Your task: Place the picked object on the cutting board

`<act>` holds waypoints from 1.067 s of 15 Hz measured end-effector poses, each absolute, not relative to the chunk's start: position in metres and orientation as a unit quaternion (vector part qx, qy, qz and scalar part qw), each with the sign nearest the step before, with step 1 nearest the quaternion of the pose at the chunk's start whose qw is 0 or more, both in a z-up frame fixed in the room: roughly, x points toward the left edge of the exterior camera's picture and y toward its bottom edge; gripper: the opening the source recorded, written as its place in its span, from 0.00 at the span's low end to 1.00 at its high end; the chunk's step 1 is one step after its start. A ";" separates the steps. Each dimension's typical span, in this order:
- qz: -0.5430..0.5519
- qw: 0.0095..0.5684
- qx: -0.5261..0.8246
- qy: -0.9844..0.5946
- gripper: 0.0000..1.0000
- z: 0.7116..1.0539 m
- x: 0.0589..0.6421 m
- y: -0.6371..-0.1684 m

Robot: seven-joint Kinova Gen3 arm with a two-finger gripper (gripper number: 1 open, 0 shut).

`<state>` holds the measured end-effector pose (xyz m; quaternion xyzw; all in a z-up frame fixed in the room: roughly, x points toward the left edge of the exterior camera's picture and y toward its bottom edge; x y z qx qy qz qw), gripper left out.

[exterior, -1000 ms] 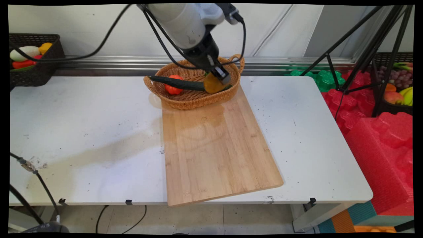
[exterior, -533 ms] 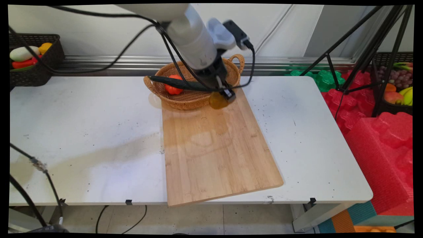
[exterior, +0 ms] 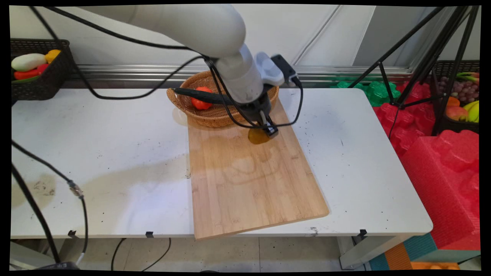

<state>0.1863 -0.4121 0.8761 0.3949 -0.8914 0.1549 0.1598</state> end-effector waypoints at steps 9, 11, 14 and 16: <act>0.139 0.142 0.381 -0.903 0.00 0.824 0.170 -0.434; 0.138 0.141 0.379 -0.904 0.00 0.820 0.169 -0.435; 0.139 0.140 0.376 -0.905 1.00 0.817 0.167 -0.435; 0.141 0.142 0.373 -0.906 1.00 0.818 0.166 -0.435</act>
